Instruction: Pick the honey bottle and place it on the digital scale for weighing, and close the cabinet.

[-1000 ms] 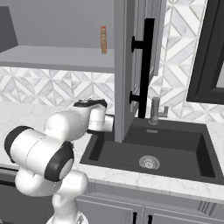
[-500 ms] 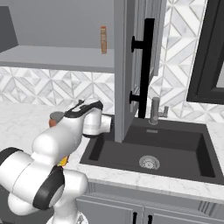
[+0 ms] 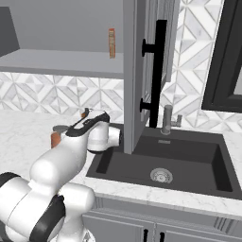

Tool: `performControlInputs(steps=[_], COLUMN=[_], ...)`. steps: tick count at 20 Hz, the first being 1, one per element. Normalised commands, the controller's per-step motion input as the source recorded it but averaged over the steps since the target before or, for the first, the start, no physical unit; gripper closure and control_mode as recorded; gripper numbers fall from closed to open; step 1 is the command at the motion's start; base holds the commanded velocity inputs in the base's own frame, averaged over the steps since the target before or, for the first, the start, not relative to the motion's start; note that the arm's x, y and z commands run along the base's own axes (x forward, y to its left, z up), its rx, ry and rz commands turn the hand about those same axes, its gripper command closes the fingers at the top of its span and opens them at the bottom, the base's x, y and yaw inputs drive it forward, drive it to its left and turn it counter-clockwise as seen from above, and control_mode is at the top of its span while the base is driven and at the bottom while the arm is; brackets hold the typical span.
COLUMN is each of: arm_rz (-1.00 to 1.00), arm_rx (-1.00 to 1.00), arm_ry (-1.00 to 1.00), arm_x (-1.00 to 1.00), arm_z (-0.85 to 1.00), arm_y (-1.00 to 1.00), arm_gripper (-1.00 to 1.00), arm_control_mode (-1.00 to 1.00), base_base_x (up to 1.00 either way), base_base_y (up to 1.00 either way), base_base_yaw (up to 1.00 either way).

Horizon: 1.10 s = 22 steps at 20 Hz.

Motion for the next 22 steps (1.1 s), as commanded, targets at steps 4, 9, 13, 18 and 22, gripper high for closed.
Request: performControlInputs(steps=[4,9,13,18,22], arm_rz=[0.00,0.00,0.00,0.01,0.00], arm_rx=[0.00,-0.01,0.00,0.00,0.00], arm_ry=[0.00,-0.26,-0.22,0.00,0.00], arm_x=[0.00,0.00,0.00,0.00,0.00], arm_z=[-0.03,-0.01,-0.10,-0.15,-0.08], arm_y=[0.00,0.04,0.00,-0.01,0.00], arm_gripper=[1.00,1.00,1.00,1.00,1.00], arm_control_mode=[-1.00,-1.00,-1.00,-1.00,-1.00], base_base_x=[0.00,0.00,0.00,0.00,0.00], base_base_y=[0.00,0.00,0.00,0.00,0.00], base_base_yaw=[0.00,0.00,0.00,0.00,0.00])
